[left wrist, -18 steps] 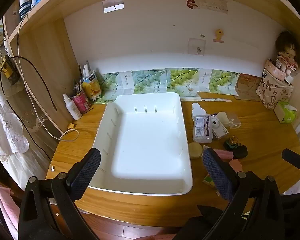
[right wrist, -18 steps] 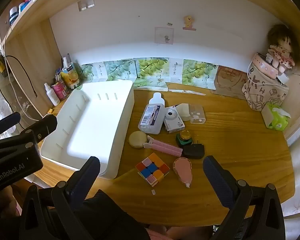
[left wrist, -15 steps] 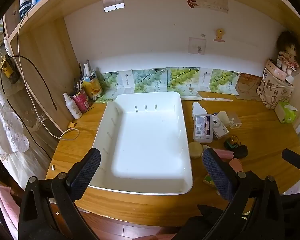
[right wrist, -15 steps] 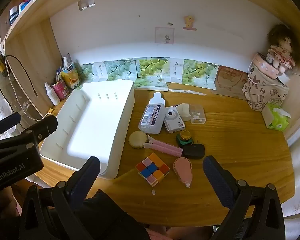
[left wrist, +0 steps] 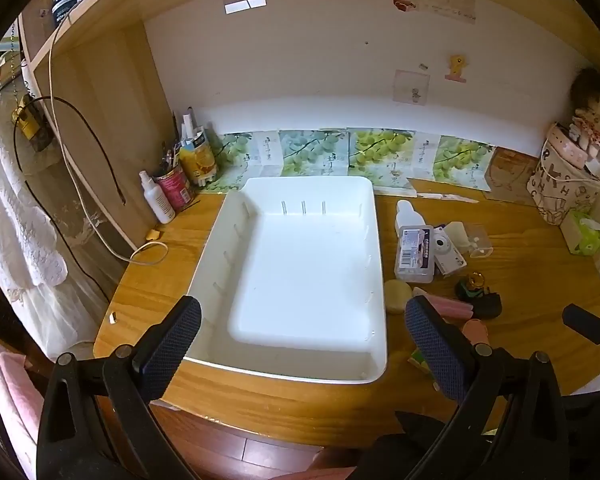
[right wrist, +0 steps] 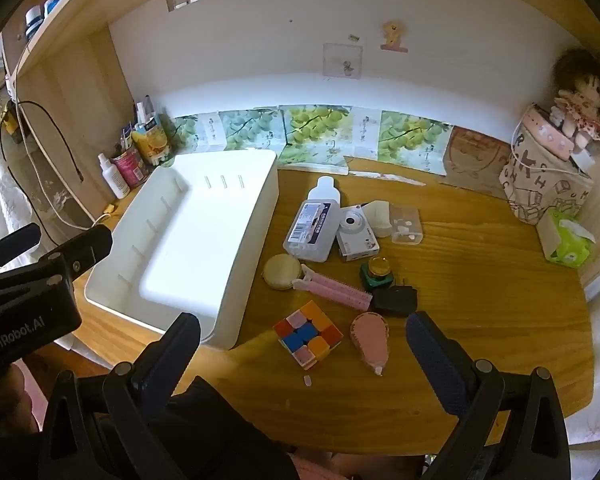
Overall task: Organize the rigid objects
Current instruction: 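Move the left gripper toward the rim of the white tray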
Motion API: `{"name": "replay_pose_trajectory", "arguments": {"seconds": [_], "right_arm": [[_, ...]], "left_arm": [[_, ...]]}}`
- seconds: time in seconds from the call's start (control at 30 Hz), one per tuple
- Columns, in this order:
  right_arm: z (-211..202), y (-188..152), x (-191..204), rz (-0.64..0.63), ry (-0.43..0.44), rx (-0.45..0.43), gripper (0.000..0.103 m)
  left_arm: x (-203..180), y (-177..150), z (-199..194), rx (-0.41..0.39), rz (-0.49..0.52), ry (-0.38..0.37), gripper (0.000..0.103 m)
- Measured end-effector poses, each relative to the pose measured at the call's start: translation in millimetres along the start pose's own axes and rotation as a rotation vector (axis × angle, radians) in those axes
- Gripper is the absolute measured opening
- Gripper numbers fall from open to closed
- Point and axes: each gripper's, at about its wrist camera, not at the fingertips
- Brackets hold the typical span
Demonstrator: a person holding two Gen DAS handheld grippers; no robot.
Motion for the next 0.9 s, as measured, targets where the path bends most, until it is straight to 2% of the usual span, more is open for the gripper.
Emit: {"name": "replay_pose_trajectory", "arguments": {"seconds": [0.37, 0.7, 0.9], "right_arm": [[25.2, -5.0, -18.8, 0.0, 0.131, 0.099, 0.103], [71.3, -26.3, -30.0, 0.028, 0.261, 0.274, 0.103], [91.2, -34.3, -34.4, 0.102, 0.302, 0.368, 0.103]], "left_arm": [[-7.2, -2.1, 1.2, 0.03, -0.058, 0.088, 0.102], [4.5, -22.5, 22.6, 0.164, -0.152, 0.185, 0.102], [28.8, -32.1, 36.0, 0.247, -0.229, 0.199, 0.102]]}}
Point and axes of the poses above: each gripper's, at about its wrist camera, not at the fingertips, and z roughly the way its jaws point, x to its left, y to its top, and after that the axes turned 8 degrees about -z, right-handed
